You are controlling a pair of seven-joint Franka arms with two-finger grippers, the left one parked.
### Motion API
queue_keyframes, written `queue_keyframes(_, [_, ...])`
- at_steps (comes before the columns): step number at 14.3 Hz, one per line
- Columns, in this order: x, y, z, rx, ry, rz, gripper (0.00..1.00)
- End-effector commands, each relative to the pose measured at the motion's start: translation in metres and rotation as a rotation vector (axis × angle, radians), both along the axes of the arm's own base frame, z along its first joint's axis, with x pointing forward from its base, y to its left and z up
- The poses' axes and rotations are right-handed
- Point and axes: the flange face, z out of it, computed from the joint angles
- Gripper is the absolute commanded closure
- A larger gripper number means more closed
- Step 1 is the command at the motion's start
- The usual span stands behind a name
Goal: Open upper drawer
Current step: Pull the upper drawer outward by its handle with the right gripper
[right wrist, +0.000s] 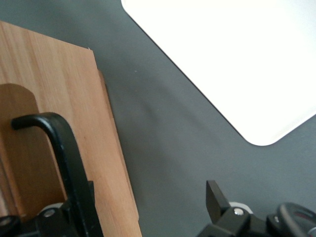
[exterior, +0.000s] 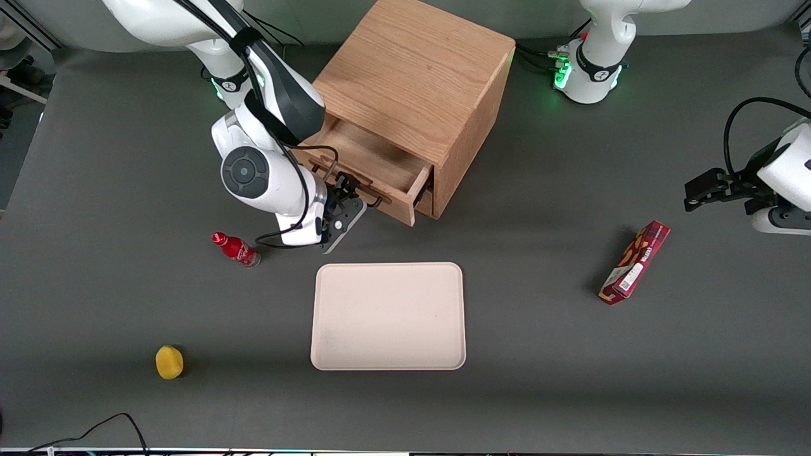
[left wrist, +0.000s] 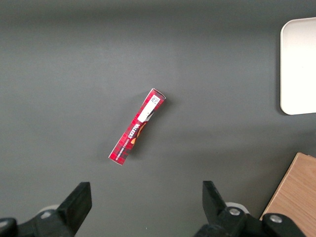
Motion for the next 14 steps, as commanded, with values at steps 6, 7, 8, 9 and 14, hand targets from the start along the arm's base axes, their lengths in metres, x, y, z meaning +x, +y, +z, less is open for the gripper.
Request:
queue_keyframes(6, [0.034, -0.009, -0.001, -0.020, -0.045, -0.007, 0.00])
queue_keyframes(7, [0.035, -0.010, -0.001, -0.019, -0.045, -0.009, 0.00])
queue_keyframes(8, [0.038, -0.011, 0.001, -0.021, -0.054, -0.008, 0.00])
queue_keyframes(9, [0.039, -0.011, 0.000, -0.032, -0.061, 0.000, 0.00])
queue_keyframes(14, [0.055, -0.022, -0.005, -0.035, -0.071, -0.009, 0.00])
